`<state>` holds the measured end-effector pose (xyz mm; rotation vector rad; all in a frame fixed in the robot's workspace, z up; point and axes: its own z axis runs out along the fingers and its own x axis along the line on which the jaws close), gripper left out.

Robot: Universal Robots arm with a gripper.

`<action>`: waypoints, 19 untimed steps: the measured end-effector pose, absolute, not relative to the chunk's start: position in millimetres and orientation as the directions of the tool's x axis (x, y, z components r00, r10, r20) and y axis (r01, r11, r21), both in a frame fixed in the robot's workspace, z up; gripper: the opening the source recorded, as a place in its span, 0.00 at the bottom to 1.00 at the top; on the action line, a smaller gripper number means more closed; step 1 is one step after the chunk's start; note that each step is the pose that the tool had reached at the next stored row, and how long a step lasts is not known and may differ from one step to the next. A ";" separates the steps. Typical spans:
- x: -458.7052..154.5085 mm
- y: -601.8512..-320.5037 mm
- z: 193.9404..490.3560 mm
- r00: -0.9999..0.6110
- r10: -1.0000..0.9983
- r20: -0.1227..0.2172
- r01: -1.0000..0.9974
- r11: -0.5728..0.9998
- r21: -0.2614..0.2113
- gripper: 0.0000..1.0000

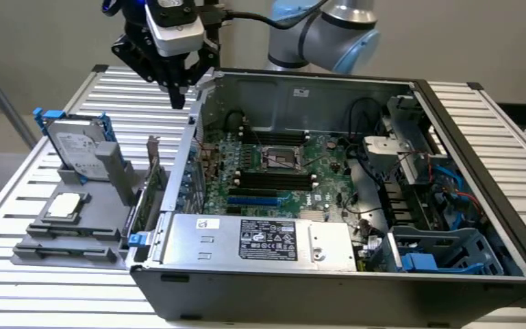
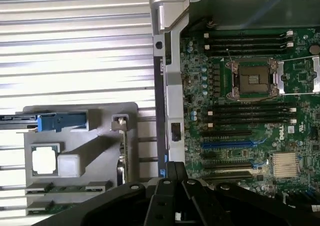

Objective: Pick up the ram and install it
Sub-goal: 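Reach for the ram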

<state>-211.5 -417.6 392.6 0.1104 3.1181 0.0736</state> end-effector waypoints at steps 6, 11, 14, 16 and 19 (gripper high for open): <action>-238.9 -421.1 392.6 -0.997 0.071 -0.019 0.070 0.996 0.047 0.11; -261.6 -423.8 392.5 -0.997 0.071 -0.019 0.070 0.996 0.047 0.11; -275.1 -425.5 392.3 -0.997 0.071 -0.019 0.070 0.996 0.047 0.11; -284.1 -426.7 392.1 -0.997 0.071 -0.019 0.070 0.996 0.047 0.11; -298.0 -428.5 391.6 -0.997 0.071 -0.019 0.070 0.996 0.046 0.11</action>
